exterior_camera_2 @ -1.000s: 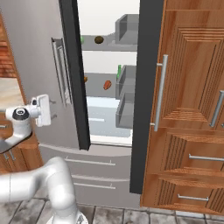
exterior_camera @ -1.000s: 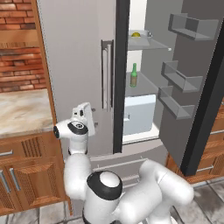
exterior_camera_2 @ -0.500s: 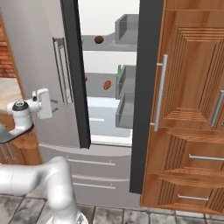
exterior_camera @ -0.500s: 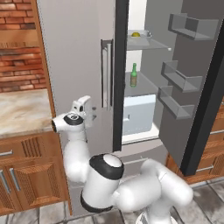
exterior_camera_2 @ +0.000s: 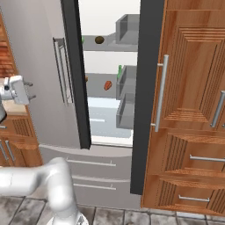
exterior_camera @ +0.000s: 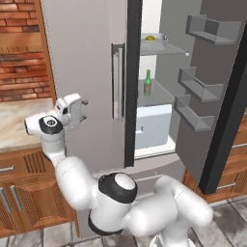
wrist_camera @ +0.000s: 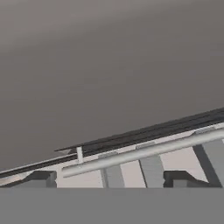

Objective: Place the tupperware on the top shelf of the fridge. Make space for the tupperware among the existing items by rearranging them on the shelves if needed. Close the fridge door when finished.

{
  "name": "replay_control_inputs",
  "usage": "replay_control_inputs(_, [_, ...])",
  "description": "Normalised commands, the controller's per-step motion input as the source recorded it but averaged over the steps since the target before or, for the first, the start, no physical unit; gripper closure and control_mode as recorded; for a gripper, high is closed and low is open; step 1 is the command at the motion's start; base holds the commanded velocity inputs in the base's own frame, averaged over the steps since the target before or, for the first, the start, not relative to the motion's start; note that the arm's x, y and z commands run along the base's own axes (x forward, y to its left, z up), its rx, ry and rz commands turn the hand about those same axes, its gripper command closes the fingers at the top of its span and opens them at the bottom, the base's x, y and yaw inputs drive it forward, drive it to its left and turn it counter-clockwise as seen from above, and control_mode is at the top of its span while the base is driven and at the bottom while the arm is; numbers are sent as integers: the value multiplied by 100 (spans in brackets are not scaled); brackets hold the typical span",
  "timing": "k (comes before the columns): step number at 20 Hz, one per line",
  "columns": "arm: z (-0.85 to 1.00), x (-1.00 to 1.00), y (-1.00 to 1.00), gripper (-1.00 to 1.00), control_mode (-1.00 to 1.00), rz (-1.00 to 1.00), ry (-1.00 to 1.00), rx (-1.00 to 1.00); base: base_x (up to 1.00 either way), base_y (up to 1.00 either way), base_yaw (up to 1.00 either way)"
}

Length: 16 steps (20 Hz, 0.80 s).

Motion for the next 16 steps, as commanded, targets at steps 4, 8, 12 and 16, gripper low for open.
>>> replay_control_inputs(4, [97, -100, -90, -100, -100, 3, -36, 38, 0, 0, 0])
replay_control_inputs(8, [50, -100, -100, -100, -100, -4, -38, 45, 0, 0, 0])
replay_control_inputs(12, [11, -100, -99, -100, -100, -8, -33, 41, 0, 0, 0])
replay_control_inputs(16, [1, -100, -100, -100, -100, -1, -28, 26, 0, 0, 0])
